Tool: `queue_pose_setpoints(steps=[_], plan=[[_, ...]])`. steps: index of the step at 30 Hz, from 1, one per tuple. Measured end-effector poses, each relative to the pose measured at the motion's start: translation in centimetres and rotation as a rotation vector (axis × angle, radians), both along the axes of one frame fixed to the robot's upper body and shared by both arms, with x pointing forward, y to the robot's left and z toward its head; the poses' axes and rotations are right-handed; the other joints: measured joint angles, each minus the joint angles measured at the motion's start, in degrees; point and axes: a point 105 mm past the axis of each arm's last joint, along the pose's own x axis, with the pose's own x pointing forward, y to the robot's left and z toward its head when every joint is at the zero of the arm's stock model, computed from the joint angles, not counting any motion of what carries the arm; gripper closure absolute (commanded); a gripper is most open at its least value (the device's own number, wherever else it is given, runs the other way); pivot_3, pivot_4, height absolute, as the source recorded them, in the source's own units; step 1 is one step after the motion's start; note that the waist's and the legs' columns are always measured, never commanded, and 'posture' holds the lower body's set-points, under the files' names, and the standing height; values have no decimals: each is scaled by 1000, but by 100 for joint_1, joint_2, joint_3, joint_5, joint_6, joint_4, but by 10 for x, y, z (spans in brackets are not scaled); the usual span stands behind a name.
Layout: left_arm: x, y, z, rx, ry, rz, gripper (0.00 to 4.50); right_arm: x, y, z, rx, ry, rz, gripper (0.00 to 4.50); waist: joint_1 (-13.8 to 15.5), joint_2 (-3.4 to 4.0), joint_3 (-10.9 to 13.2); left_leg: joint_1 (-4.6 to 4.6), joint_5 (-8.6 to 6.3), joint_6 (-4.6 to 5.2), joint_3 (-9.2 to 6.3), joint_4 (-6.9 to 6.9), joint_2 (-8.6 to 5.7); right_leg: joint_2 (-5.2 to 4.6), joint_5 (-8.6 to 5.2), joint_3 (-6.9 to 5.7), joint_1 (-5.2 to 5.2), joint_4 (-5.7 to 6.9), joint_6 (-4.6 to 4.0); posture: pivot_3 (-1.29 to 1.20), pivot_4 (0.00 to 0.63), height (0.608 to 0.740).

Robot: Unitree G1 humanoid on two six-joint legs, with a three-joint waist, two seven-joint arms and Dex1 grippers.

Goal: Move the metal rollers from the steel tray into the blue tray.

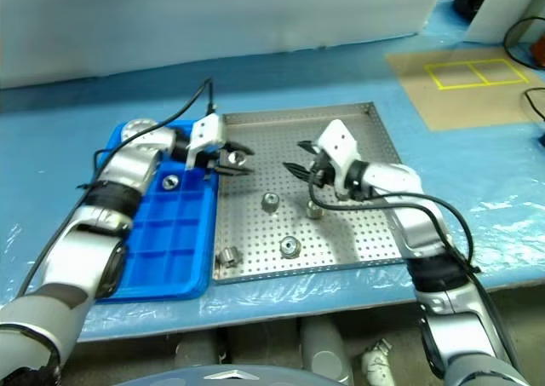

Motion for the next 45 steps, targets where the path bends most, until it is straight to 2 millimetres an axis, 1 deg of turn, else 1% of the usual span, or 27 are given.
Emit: queue_pose_setpoints(steps=[2, 4, 5, 8, 10, 12, 13, 16, 17, 18, 20, 22, 25, 28, 30, 33, 37, 39, 40, 43, 45], plan=[[-9, 11, 16, -19, -31, 34, 2730, -1, 17, 3, 7, -4, 86, 1775, 193, 0, 0, 5, -1, -1, 0, 0, 1, -4, -7, -5, -2, 31, -11, -63, 150, 740], [-14, 24, 30, -14, -99, 98, 2730, 0, 34, 6, 23, 0, 155, 1775, 366, 1, 1, 17, -8, -27, 1, -2, 2, -7, -30, -9, -6, 69, -45, -9, 150, 740], [-16, 30, 34, -12, -121, 123, 2730, 1, 40, 8, 29, 1, 179, 1775, 420, 2, 1, 20, -3, -36, 0, -8, 4, -8, -31, -11, -7, 71, -47, -9, 150, 740], [-28, 46, 40, -43, -110, 201, 2730, 7, 59, 15, 64, -2, 233, 1775, 542, 1, 1, 21, 18, -76, -4, -14, 9, -6, -32, -14, -10, 80, -46, 63, 150, 740], [-31, 54, 41, -67, -97, 256, 2730, 12, 70, 19, 79, -9, 251, 1775, 588, 1, 1, 20, 29, -94, -10, -16, 9, -5, -32, -19, -14, 81, -45, 101, 150, 740], [-31, 71, 37, -61, -97, 345, 2730, 14, 84, 23, 106, -8, 278, 1775, 613, 0, 2, 25, 41, -113, -16, -22, 13, -4, -33, -22, -19, 84, -44, 111, 150, 740], [-31, 84, 30, -52, -92, 411, 2730, 14, 93, 24, 126, -4, 296, 1775, 605, 0, 2, 31, 45, -121, -17, -33, 14, -1, -33, -20, -21, 87, -44, 132, 150, 740], [-31, 115, 6, -25, -43, 554, 2730, 15, 107, 31, 197, 14, 310, 1775, 635, 0, 2, 35, 56, -139, -30, -56, 20, 5, -33, -23, -25, 88, -44, 156, 150, 740], [-32, 124, -5, -22, -15, 597, 2730, 17, 108, 33, 217, 19, 306, 1775, 652, 0, 1, 29, 59, -143, -37, -58, 24, 7, -33, -25, -25, 87, -44, 156, 150, 740], [-34, 130, -11, -25, 2, 623, 2730, 17, 108, 33, 225, 20, 305, 1775, 680, -3, 1, 20, 60, -145, -44, -57, 25, 7, -35, -28, -26, 85, -46, 155, 150, 740], [-40, 137, -20, -35, 29, 655, 2730, 16, 108, 33, 228, 22, 308, 1775, 759, -7, 0, 7, 61, -146, -53, -55, 24, 7, -36, -37, -28, 81, -49, 150, 150, 740], [-48, 138, -26, -49, 59, 662, 2730, 16, 109, 32, 228, 24, 311, 1775, 799, -8, 0, 4, 59, -144, -55, -55, 23, 5, -36, -52, -28, 81, -49, 146, 150, 740], [-61, 134, -33, -70, 117, 654, 2730, 18, 105, 28, 219, 30, 298, 1775, 811, -9, -1, 2, 60, -145, -62, -55, 25, 6, -36, -62, -29, 83, -49, 132, 150, 740], [-70, 142, -43, -40, 152, 675, 2730, 20, 98, 23, 201, 32, 277, 1775, 793, -10, -1, 7, 62, -149, -66, -58, 28, 8, -37, -62, -28, 85, -49, 125, 150, 740], [-71, 145, -47, -35, 164, 690, 2730, 21, 93, 18, 194, 42, 264, 1775, 790, -10, -1, 7, 62, -149, -67, -58, 28, 8, -37, -61, -28, 85, -49, 122, 150, 740], [-71, 149, -50, -35, 175, 717, 2730, 22, 92, 17, 195, 45, 254, 1775, 785, -10, -1, 12, 62, -149, -67, -58, 28, 8, -37, -60, -28, 92, -49, 115, 150, 740], [-65, 151, -46, -49, 170, 740, 2730, 23, 91, 15, 187, 42, 241, 1775, 789, -10, -1, 13, 64, -151, -67, -57, 28, 9, -37, -61, -28, 94, -49, 112, 150, 740], [-64, 152, -46, -43, 171, 737, 2020, 23, 92, 12, 185, 45, 234, 1775, 787, -10, -1, 13, 65, -154, -67, -57, 26, 9, -37, -60, -27, 92, -49, 102, 150, 740], [-65, 152, -48, -35, 181, 733, 1842, 23, 91, 11, 184, 46, 230, 1775, 785, -11, -1, 13, 69, -159, -67, -57, 25, 9, -37, -60, -27, 91, -49, 90, 150, 740], [-62, 148, -51, -16, 173, 706, 870, 24, 88, 8, 179, 52, 215, 1775, 782, -11, -2, 15, 72, -165, -67, -57, 27, 10, -37, -60, -28, 96, -49, 84, 150, 740], [-59, 145, -51, -11, 181, 701, 870, 25, 86, 7, 175, 49, 206, 1775, 765, -11, -2, 23, 76, -172, -67, -57, 27, 12, -37, -60, -28, 107, -49, 61, 150, 740]])
